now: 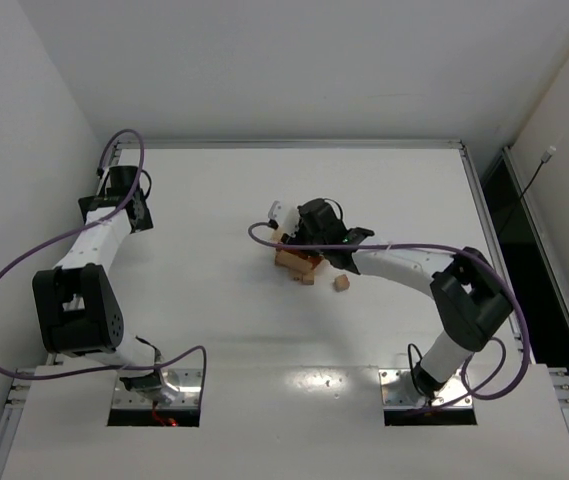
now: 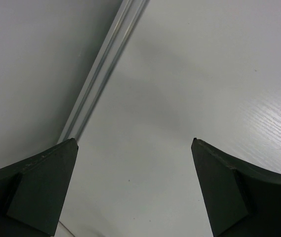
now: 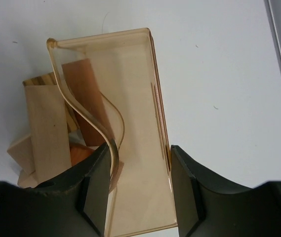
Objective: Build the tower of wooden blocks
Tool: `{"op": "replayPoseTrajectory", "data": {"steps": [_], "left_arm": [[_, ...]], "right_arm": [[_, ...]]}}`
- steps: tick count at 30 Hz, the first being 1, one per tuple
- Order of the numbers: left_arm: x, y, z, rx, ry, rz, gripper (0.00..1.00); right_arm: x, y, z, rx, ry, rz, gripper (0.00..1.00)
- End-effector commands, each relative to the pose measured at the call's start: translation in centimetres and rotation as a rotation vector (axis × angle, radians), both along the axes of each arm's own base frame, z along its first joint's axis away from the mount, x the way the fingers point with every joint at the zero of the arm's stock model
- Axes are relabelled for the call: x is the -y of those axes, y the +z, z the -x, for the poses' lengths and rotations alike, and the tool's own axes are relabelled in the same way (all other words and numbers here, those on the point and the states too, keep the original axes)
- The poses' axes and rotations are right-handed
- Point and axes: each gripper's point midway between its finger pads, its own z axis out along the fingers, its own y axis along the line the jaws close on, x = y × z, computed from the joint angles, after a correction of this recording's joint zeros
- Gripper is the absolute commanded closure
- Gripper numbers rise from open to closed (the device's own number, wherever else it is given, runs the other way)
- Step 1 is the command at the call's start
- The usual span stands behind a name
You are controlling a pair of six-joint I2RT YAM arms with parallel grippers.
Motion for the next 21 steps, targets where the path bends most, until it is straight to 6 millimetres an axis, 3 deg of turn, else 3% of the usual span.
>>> {"op": "replayPoseTrajectory", "data": {"steps": [1, 7, 13, 15, 16, 17, 19, 20, 21], "left_arm": [[-0.9, 0.5, -0.2, 0.026, 0.035, -0.029, 0.00], [-1.1, 0.5, 0.0, 0.022, 0.028, -0.046, 0.00], [-1.3, 0.7, 0.2, 0.029, 0.039, -0.062, 0.00], [-0.9, 0.6, 0.2, 0.028, 0.010, -0.044, 0.00], [-0.6, 0.9, -0.2, 0.044, -0.019, -0.029, 0.00], [-0.2, 1.5, -0.3, 0.070, -0.048, -0.018, 0.00], [1.2, 2.0, -0.8, 0.117, -0.142, 0.022, 0.00], [1.7, 1.9, -1.1, 0.117, -0.174, 0.041, 0.00], [2.2, 2.7, -1.5, 0.156, -0.199, 0.056, 0.00]], "right_arm": [[-0.8, 3.3, -1.9, 0.168, -0.072, -0.060, 1.00], [-1.2, 4.0, -2.0, 0.266, -0.106, -0.026, 1.00], [1.1, 8.1, -4.6, 0.383, -0.301, -0.066, 1.00], [3.2, 8.2, -5.5, 0.346, -0.376, -0.062, 1.00], [3.4, 9.4, -6.3, 0.339, -0.405, -0.098, 1.00], [5.2, 9.4, -7.2, 0.308, -0.486, -0.151, 1.00], [8.2, 8.4, -8.0, 0.188, -0.583, -0.182, 1.00], [8.8, 9.1, -8.8, 0.186, -0.608, -0.230, 1.00], [9.9, 8.1, -8.7, 0.129, -0.626, -0.218, 1.00]]}}
